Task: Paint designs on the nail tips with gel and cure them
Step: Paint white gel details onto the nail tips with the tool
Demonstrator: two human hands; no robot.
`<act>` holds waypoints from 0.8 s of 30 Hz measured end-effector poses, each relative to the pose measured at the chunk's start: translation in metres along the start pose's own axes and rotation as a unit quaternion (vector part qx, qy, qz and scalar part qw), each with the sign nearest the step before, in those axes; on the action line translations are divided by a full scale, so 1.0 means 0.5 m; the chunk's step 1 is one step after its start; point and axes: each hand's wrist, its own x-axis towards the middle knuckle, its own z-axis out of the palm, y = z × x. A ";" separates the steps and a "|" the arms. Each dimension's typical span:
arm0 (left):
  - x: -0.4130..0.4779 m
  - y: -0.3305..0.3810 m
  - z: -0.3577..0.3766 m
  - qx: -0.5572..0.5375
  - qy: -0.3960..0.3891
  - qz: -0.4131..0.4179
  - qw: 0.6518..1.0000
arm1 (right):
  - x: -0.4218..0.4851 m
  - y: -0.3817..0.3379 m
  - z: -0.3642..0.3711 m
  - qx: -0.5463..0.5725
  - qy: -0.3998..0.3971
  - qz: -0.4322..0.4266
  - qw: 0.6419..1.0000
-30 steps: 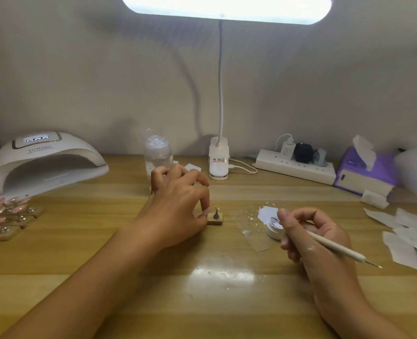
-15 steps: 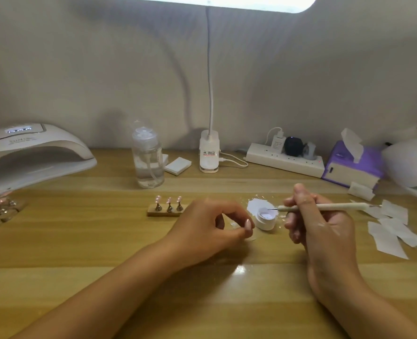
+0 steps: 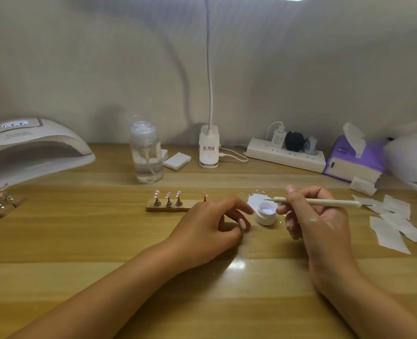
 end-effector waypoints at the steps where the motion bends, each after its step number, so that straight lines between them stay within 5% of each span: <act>1: 0.000 -0.002 0.002 0.000 0.006 -0.006 1.000 | 0.001 0.001 -0.002 -0.009 0.005 -0.003 1.000; 24: 0.005 -0.014 0.011 0.026 0.045 0.004 0.999 | 0.019 0.038 0.000 -0.222 0.016 -0.021 0.975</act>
